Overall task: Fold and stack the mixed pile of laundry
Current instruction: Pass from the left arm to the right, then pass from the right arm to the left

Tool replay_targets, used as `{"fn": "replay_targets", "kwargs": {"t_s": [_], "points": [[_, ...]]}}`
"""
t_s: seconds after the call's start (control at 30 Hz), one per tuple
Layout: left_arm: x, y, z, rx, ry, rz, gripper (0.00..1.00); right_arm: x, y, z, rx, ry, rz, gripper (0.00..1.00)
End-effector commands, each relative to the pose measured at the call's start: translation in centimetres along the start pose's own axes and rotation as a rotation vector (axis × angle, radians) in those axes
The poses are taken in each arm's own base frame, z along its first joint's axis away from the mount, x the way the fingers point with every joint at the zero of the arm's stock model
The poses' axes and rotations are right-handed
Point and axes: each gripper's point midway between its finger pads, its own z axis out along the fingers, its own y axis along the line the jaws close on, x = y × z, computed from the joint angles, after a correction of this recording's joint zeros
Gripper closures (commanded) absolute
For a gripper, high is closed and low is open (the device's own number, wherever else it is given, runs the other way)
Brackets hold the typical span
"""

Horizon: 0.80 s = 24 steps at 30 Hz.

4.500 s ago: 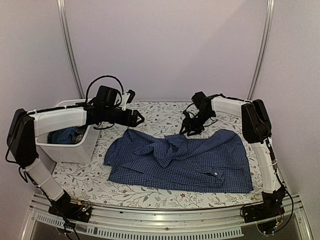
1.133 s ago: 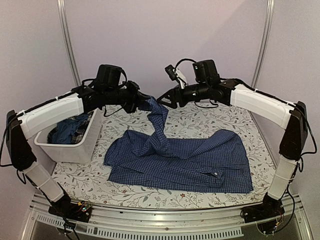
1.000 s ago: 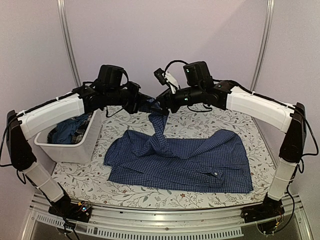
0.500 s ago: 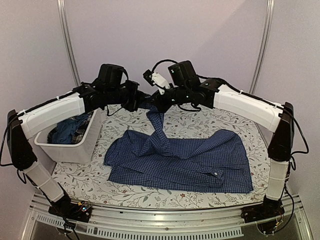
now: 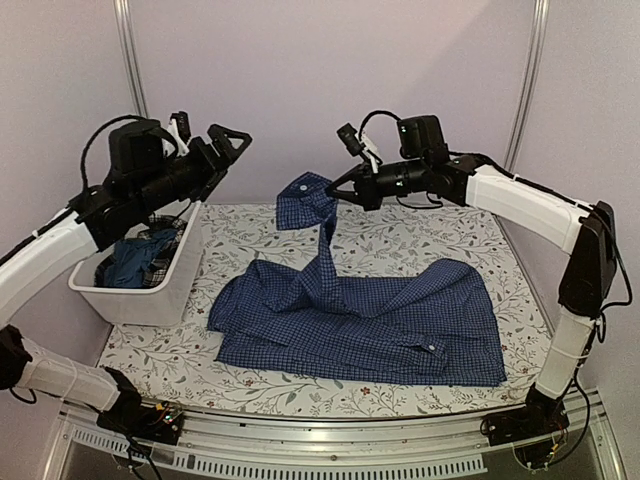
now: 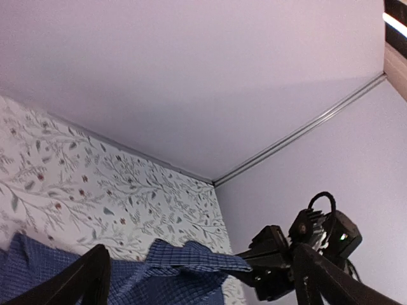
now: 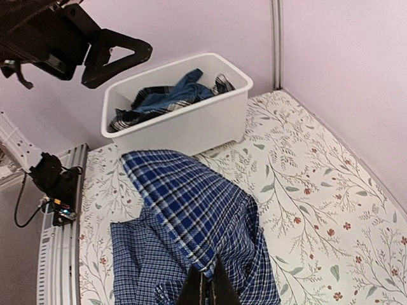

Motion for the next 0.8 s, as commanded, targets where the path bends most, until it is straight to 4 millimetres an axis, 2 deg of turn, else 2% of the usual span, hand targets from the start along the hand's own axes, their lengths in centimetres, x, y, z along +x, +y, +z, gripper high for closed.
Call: {"fn": "replay_targets", "kwargs": {"t_s": [0.0,0.13,0.23,0.37,0.43,0.53,0.7,0.77], "points": [[-0.5,-2.4,-5.5,0.170,-0.059,0.757,0.00,-4.5,5.5,-4.4,-0.379,-0.141,-0.003,1.00],[3.7,-0.4,-6.8,0.201,0.108,0.937,0.00,-4.0,6.6,-4.2,-0.495,-0.130,0.066,1.00],[5.6,-1.5,-7.5,0.301,0.118,0.990,0.02,-4.1,6.6,-4.0,-0.522,-0.135,0.103,1.00],[8.6,-1.0,-5.8,0.318,0.217,1.048,0.02,-4.4,6.9,-4.1,-0.557,-0.153,0.101,1.00],[9.3,-0.3,-5.2,0.281,0.214,1.130,0.03,-4.5,7.4,-4.3,-0.604,-0.154,0.109,1.00],[8.7,0.3,-6.1,0.293,0.143,1.292,0.03,-4.1,7.9,-4.3,-0.656,-0.136,0.128,1.00],[12.2,3.5,-6.4,0.332,0.326,1.533,0.05,-3.4,8.3,-4.5,-0.684,-0.124,0.135,1.00],[12.0,3.0,-6.5,0.351,0.294,1.565,0.05,-3.3,8.4,-4.4,-0.693,-0.119,0.142,1.00]]}}
